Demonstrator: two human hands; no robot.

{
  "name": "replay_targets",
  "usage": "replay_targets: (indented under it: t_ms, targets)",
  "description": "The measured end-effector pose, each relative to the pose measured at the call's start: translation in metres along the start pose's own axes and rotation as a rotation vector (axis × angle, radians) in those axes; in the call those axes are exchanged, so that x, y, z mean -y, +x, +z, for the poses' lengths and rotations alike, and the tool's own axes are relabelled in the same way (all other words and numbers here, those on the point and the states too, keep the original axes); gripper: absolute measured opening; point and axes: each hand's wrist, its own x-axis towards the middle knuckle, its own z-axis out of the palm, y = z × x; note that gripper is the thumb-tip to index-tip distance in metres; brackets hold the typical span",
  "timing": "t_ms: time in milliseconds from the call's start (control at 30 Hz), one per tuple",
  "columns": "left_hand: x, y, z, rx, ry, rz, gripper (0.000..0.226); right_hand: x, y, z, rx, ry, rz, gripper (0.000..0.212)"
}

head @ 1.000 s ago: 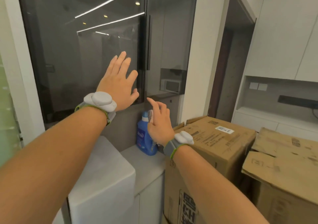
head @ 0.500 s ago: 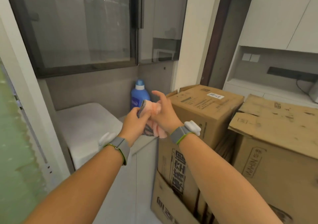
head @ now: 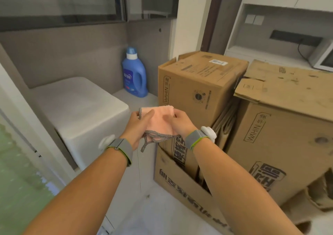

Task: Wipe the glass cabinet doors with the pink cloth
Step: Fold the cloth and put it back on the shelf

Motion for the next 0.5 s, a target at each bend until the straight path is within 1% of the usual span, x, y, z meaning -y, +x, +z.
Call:
replay_targets:
  t_ms: [67,167,200,233,267,333,367,433,500]
  targets:
    - [0.015,0.003,0.0,-0.001,0.026,-0.052,0.032,-0.009,0.007,0.005,-0.035,-0.044,-0.01,0.026]
    - [0.032,0.014,0.002,-0.013,0.089,-0.075,0.014,-0.023,0.024,0.009,-0.082,-0.174,0.02,0.024]
    - [0.036,0.019,0.003,-0.017,0.126,-0.074,0.015,-0.027,0.03,0.011,-0.075,-0.195,0.044,0.019]
    - [0.04,0.024,0.004,-0.03,0.157,-0.074,0.02,-0.032,0.037,0.012,-0.045,-0.185,0.076,0.011]
    - [0.043,0.029,0.005,-0.051,0.181,-0.07,0.025,-0.036,0.046,0.016,0.002,-0.164,0.112,0.008]
    - [0.048,0.039,0.004,-0.103,0.233,-0.037,0.031,-0.045,0.063,0.024,0.077,-0.149,0.152,0.012]
    - [0.051,0.044,0.003,-0.128,0.268,-0.019,0.037,-0.049,0.073,0.028,0.087,-0.155,0.149,0.018]
    - [0.059,0.053,0.002,-0.143,0.325,0.014,0.05,-0.057,0.089,0.035,0.049,-0.144,0.14,0.033]
    - [0.066,0.069,0.005,-0.18,0.339,0.038,0.054,-0.063,0.116,0.046,0.023,-0.068,0.128,0.034]
